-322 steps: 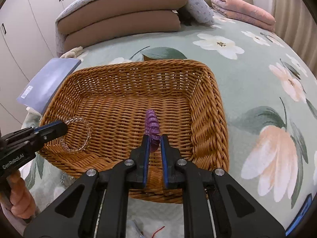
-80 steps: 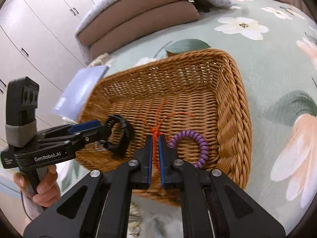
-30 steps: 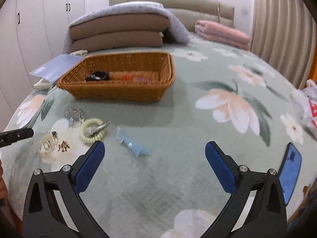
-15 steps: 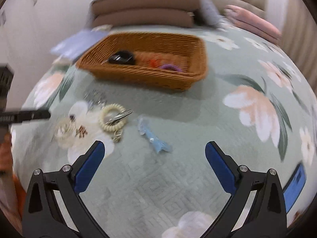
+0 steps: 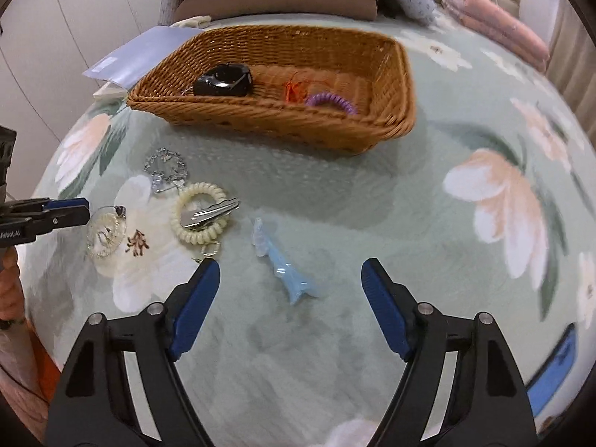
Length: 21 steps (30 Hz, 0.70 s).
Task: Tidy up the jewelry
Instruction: 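Lower the left tool onto the pearl bracelet while right tool approaches the blue clip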
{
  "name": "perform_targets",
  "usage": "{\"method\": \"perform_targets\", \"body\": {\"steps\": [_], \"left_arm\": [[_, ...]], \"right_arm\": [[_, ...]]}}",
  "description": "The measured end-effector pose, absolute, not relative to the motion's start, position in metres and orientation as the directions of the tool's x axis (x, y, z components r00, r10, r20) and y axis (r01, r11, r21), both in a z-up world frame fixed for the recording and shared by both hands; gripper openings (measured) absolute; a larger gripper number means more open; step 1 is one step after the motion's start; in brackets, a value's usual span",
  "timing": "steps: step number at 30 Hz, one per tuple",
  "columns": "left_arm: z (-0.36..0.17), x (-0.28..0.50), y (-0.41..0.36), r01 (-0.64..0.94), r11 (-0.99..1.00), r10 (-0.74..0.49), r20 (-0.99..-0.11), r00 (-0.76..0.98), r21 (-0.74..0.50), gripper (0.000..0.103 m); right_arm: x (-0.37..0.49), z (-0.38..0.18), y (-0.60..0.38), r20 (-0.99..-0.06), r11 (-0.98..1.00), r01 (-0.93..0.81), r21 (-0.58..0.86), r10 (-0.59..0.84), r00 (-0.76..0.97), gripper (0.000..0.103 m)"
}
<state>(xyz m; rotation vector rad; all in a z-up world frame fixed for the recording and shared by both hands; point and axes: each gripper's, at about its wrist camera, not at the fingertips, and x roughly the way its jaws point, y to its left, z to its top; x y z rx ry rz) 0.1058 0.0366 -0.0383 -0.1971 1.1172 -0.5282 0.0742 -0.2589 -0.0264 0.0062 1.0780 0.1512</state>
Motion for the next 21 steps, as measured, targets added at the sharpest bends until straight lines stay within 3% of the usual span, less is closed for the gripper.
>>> {"method": "perform_targets", "body": {"steps": [2, 5, 13, 19, 21], "left_arm": [[-0.039, 0.106, 0.037, 0.303, 0.864, -0.492, -0.806, 0.329, -0.403, 0.034], [-0.043, 0.107, 0.034, 0.304, 0.864, -0.489, -0.813, 0.317, -0.401, 0.018], [-0.046, 0.108, 0.021, 0.317, 0.87, -0.474, -0.821, 0.319, -0.379, 0.017], [-0.046, 0.108, 0.021, 0.316, 0.865, -0.484, -0.813, 0.323, -0.39, 0.017], [-0.045, 0.106, 0.024, 0.316, 0.864, -0.488, -0.809, 0.327, -0.393, 0.017]], "right_arm": [[0.075, -0.033, -0.256, -0.876, 0.988, -0.115, 0.099, 0.142, 0.462, 0.076], [0.074, -0.037, -0.251, -0.871, 0.989, -0.126, 0.076, 0.127, 0.474, 0.068], [0.071, -0.04, -0.246, -0.854, 0.985, -0.152, 0.079, 0.145, 0.499, 0.05], [0.061, -0.034, -0.255, -0.804, 0.988, -0.1, 0.119, 0.155, 0.575, 0.051], [0.048, -0.032, -0.261, -0.774, 0.99, -0.039, 0.137, 0.132, 0.619, 0.064]]}}
